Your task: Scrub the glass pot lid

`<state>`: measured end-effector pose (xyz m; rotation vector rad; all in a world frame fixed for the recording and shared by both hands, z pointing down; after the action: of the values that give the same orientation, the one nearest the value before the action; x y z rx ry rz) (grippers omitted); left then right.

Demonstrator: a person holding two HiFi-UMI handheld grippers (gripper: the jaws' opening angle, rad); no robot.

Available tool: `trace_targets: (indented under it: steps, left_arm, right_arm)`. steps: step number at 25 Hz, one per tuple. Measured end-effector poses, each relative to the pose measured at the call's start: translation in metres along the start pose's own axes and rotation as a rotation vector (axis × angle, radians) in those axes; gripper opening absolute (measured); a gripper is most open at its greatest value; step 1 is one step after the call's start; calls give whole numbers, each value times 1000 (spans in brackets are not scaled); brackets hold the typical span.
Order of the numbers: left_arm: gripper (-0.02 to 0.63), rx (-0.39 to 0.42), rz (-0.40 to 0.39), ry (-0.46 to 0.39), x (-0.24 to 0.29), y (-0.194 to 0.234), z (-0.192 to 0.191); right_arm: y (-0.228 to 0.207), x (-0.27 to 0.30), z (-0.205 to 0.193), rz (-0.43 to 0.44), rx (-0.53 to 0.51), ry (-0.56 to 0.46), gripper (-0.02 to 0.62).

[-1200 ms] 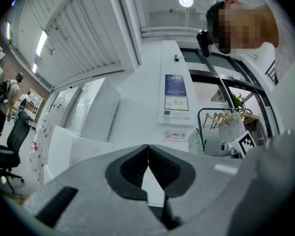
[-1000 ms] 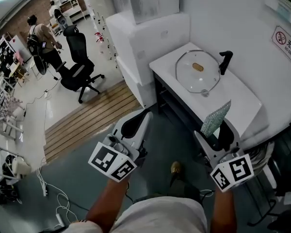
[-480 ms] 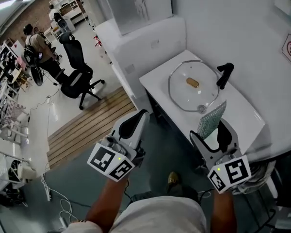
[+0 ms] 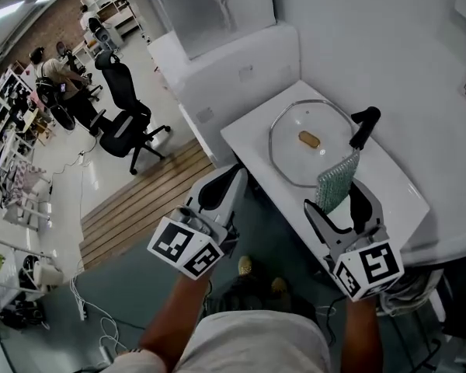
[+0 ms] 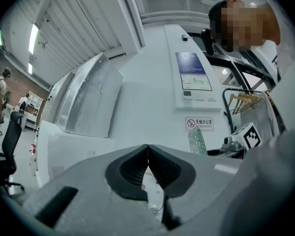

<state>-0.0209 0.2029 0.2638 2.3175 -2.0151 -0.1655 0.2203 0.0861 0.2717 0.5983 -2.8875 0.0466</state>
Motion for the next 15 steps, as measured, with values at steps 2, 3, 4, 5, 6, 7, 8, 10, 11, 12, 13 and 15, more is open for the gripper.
trace_targets:
  steps: [2,3,4,5,6,7,8,10,11,12,13,15]
  left_arm:
    - [16,0,-7,6,9,7,-2]
    - [15,-1,-11,9,14,11,-2]
    - [15,-2,-16,11,19,15,-3]
    - [15,-4,-21,12,24,20,-3]
    - [15,-6,-28,12,30,26,-4]
    - [15,-7,-36,13,36,31,-6]
    - [16,-8,-45,15,42,37,-6]
    - [15,-9,-64,22,55,50,-7]
    - [15,-8,-72,27,62,57,-7]
    - [16,-8,-81,31,70,65,-7]
    - [16,-8,-89,35,77,75,-7]
    - [15,-10,-104,45,93,95,-10]
  right_arm:
    - [-4,8,1,-5,1,7,348]
    - [-5,13,1,-8,1,10,348]
    - [-7,17,2,-12,1,14,348]
    - [-8,22,2,-17,1,17,348]
    - [-9,27,2,-23,-1,20,348]
    - [-11,33,3,-31,-3,24,348]
    - [-13,38,4,-41,-4,27,348]
    - [-18,50,7,-65,-1,33,348]
    - [-21,57,9,-77,3,37,348]
    - [-24,65,11,-89,7,42,348]
    - [-27,74,12,-99,9,48,348]
    - [-31,93,12,-119,10,62,348]
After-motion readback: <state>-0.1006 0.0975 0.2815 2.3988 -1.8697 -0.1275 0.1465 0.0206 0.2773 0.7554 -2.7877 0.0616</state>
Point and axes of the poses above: the fingertips, and each gripper's own axes: x forward along the fingers, y to its left, z out of its top, the point moved 10 cm from there along -x, backward along the fingers, and after that the axes turned 6 degrees about y, right-handed, at the moved point
